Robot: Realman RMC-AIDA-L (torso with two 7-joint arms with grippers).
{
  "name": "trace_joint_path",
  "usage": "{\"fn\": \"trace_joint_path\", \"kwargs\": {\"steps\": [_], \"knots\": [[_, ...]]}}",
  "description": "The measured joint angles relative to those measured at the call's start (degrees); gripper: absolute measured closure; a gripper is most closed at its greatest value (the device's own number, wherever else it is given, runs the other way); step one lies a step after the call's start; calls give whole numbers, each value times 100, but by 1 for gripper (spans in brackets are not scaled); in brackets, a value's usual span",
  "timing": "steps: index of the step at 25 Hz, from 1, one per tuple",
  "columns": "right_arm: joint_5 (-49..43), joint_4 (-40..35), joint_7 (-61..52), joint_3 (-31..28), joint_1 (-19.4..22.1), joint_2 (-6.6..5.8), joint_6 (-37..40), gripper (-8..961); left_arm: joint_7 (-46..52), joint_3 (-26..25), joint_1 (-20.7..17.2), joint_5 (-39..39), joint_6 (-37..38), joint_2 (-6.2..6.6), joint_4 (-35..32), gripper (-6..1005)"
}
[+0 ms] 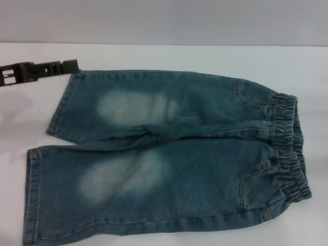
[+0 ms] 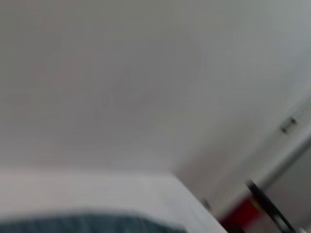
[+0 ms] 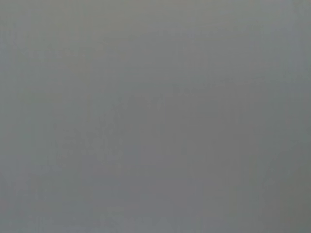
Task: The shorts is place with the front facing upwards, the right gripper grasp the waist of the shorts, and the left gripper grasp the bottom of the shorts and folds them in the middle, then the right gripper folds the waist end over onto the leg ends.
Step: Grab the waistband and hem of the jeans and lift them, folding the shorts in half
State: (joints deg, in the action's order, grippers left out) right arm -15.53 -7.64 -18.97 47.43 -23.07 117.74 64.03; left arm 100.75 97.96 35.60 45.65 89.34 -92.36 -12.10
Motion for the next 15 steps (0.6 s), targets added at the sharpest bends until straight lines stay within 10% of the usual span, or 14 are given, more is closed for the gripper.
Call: {"fn": "trace_joint_path", "kwargs": {"steps": [6,15], "knots": [[0,-20,280,-263,35,-17,-120,163,1797,-1493,-343,2565,477,189,-1131,288],[0,-42,433,-493,17,-26,-154,163,2942,-2736,-551,4877,1085,0,-1648,288]]}}
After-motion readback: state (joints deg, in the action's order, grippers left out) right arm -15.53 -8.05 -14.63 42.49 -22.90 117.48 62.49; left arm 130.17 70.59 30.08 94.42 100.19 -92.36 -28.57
